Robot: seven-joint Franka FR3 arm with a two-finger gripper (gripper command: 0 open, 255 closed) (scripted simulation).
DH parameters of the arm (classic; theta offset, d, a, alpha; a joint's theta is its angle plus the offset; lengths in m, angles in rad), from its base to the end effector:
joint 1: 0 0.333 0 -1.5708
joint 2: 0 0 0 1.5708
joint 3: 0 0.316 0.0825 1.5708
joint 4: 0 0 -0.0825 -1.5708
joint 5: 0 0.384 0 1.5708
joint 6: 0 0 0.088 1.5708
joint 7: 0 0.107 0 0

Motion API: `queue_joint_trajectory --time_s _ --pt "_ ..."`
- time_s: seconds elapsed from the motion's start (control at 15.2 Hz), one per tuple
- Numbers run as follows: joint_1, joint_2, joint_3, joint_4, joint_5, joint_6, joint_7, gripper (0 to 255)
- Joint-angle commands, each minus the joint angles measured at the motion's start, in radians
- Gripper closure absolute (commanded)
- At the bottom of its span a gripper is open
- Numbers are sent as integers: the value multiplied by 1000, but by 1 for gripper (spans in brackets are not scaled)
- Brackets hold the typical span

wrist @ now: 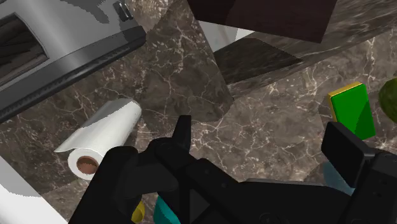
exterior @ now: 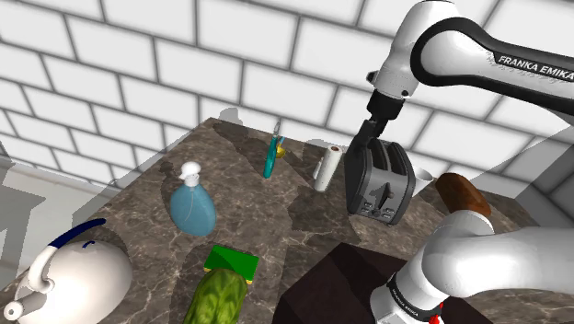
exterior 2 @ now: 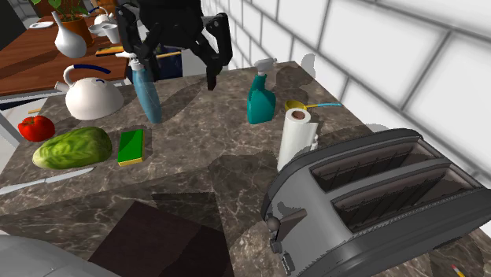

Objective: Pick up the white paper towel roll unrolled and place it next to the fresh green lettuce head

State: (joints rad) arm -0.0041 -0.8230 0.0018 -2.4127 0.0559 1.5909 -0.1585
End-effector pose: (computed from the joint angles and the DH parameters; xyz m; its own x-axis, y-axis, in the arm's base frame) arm 0.2981 0.0053 0.5769 0.9881 0.1537 0.0098 0.1540 -0.9866 -0.0537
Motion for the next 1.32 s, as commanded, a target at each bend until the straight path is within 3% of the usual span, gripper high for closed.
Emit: queue_joint_trajectory --time_s 0.0,0.59,1.25 --pt "0 0 0 0 0 0 0 0" --pt "-40 218 -104 -14 -98 259 -150 0" --pt "-64 542 -211 101 -137 509 -306 0"
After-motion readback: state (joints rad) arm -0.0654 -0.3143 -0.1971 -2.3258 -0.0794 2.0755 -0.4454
